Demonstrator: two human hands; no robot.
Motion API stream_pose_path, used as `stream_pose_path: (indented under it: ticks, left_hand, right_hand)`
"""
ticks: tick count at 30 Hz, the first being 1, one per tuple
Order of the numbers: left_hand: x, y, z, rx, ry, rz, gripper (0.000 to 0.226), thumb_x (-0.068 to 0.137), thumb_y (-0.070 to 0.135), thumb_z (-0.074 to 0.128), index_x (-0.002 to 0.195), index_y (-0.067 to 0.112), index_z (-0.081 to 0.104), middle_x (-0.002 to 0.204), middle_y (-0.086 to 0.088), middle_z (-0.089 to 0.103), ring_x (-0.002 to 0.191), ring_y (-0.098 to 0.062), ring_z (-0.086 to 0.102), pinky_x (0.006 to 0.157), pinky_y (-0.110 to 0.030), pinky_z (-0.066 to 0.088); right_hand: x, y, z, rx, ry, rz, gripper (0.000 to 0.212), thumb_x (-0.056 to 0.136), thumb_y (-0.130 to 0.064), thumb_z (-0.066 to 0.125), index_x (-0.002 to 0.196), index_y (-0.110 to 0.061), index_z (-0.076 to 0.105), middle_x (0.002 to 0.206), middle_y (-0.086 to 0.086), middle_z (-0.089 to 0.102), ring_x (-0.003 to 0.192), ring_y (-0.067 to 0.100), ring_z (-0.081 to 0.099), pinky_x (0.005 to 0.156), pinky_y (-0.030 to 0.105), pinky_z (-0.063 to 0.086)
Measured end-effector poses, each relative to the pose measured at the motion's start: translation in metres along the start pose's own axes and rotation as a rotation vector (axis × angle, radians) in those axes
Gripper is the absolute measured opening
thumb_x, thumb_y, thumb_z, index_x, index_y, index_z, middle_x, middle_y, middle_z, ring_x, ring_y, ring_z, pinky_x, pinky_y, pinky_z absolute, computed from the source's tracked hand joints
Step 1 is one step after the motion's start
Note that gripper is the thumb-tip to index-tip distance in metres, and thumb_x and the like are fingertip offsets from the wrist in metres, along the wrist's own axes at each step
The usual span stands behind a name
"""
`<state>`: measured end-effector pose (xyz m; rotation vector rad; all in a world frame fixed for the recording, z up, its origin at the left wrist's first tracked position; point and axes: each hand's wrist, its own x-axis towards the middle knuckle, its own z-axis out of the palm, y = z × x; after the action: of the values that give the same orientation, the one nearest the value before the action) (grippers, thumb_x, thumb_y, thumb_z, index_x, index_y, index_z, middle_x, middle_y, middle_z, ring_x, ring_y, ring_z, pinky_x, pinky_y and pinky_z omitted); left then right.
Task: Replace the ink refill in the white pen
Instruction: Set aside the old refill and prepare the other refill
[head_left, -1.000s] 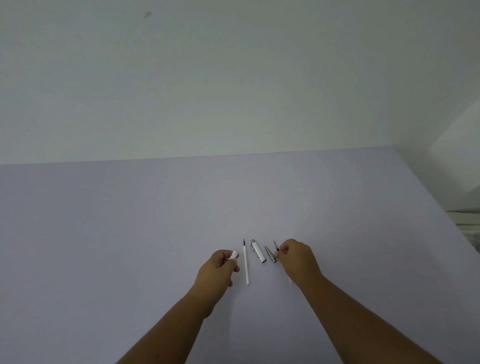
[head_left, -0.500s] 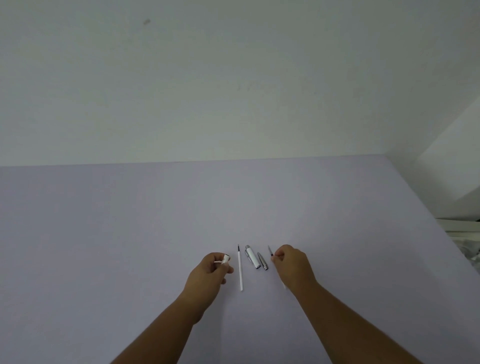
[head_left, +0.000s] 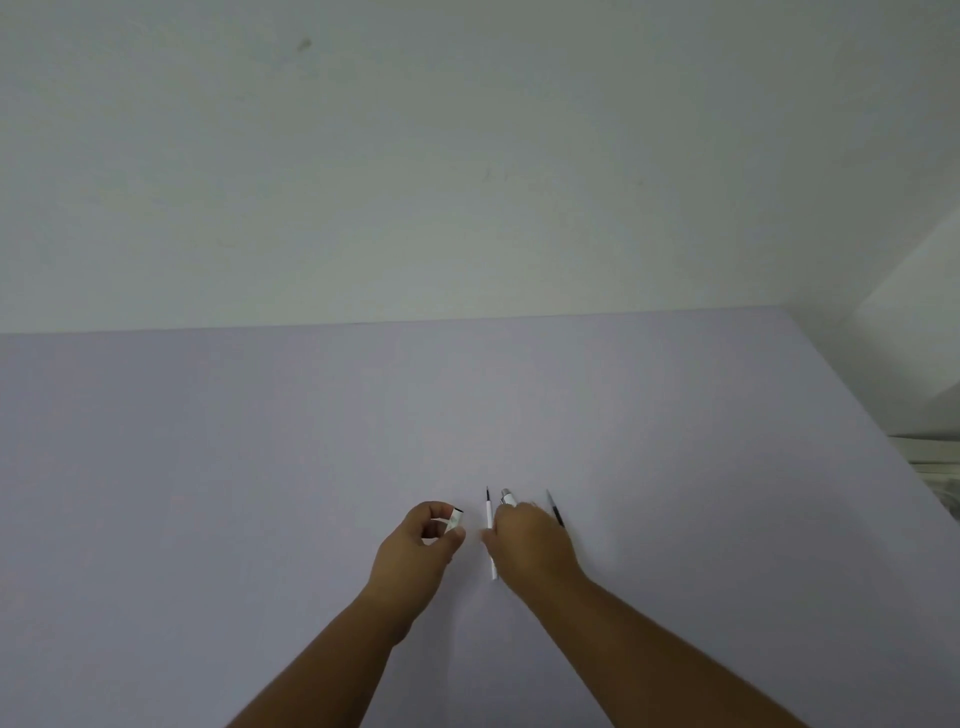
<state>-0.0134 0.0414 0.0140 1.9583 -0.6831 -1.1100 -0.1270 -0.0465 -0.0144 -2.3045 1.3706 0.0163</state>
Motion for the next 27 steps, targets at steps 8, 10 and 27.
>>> stream_pose_path:
  ticks: [8, 10, 27]
  left_hand:
    - [0.001, -0.010, -0.008, 0.047, 0.038, -0.010, 0.011, 0.089, 0.027, 0.061, 0.100, 0.029, 0.060, 0.095, 0.005, 0.064, 0.088, -0.019, 0.061, 0.075, -0.029, 0.049]
    - [0.001, -0.012, -0.009, 0.063, 0.042, -0.010, 0.008, 0.088, 0.026, 0.062, 0.096, 0.029, 0.061, 0.092, 0.006, 0.063, 0.084, -0.014, 0.059, 0.070, -0.022, 0.045]
    - [-0.003, 0.004, 0.001, 0.062, 0.033, 0.054, 0.008, 0.087, 0.021, 0.065, 0.088, 0.029, 0.066, 0.090, 0.011, 0.064, 0.082, -0.008, 0.058, 0.064, -0.016, 0.042]
  right_hand:
    - [-0.007, -0.015, 0.008, 0.042, -0.078, 0.133, 0.017, 0.088, -0.011, 0.048, 0.099, -0.006, 0.060, 0.106, 0.012, 0.067, 0.096, 0.028, 0.064, 0.074, 0.031, 0.050]
    - [-0.006, -0.016, 0.000, 0.243, -0.040, 0.206, 0.012, 0.085, -0.017, 0.052, 0.083, -0.010, 0.061, 0.098, 0.010, 0.069, 0.087, 0.025, 0.065, 0.066, 0.028, 0.048]
    - [-0.010, -0.013, -0.034, 1.033, 0.143, 0.310, 0.012, 0.084, -0.024, 0.058, 0.076, -0.018, 0.065, 0.060, -0.003, 0.059, 0.053, 0.010, 0.048, 0.055, 0.029, 0.043]
